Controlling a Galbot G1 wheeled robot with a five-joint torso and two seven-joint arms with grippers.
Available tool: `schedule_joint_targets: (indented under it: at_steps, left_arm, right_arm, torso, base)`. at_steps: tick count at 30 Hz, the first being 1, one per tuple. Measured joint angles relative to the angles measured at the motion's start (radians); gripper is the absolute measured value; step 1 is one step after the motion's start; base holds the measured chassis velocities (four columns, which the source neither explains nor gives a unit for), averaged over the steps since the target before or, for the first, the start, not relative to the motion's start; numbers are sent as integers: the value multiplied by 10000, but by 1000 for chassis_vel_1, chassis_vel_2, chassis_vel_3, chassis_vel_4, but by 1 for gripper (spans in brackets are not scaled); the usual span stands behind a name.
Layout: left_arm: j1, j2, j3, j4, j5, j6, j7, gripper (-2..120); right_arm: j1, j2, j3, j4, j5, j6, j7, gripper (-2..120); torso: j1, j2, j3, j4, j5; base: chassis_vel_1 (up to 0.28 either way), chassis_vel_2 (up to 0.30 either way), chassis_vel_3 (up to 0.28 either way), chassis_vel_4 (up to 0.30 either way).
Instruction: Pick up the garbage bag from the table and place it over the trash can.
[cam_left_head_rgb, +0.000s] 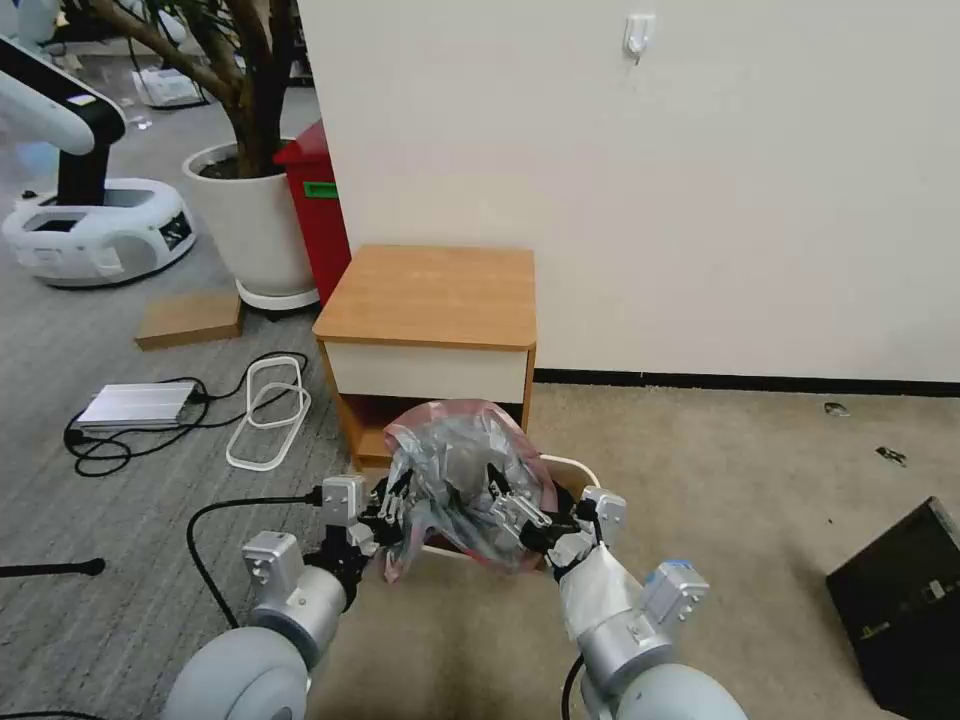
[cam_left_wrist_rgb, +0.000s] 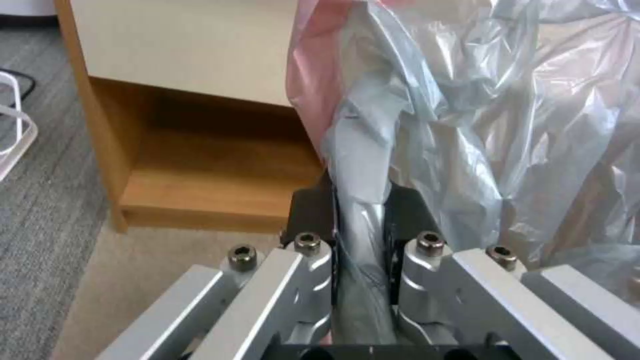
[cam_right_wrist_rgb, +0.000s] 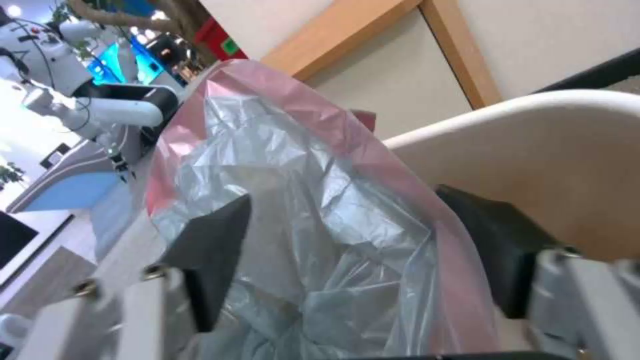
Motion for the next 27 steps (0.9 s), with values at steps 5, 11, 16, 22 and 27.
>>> schedule_joint_targets:
  at_steps: [5,11,16,22,27]
  left_arm:
    - [37,-110,-13,66,-174,19,0,9]
    - [36,-145,-36,135,-355,54,-19,9]
    - [25,-144,-90,186,-378,66,-16,9]
    - [34,-142,-107,217,-378,73,-3,9]
    - [81,-126,-122,186,-403,86,54,9]
  right_arm:
    - [-36,108,21,-48,-239,83,-154,52]
    - [-72,116,47,-55,-349,99,-235,32]
    - [-65,104,130,-95,-493,273,-444,14]
    - [17,81,360,-93,-523,353,-543,0]
    - [233,-19,982,68,-199,300,-565,0]
  torso:
    - [0,0,0,1,0]
    - [0,1,0,0,0]
    - [0,1,0,0,0]
    - [0,1,0,1,0]
    - [0,1,0,0,0]
  base:
    - [0,0,0,0]
    - [0,0,0,0]
    - [0,0,0,0]
    - [0,0,0,0]
    - [0,0,0,0]
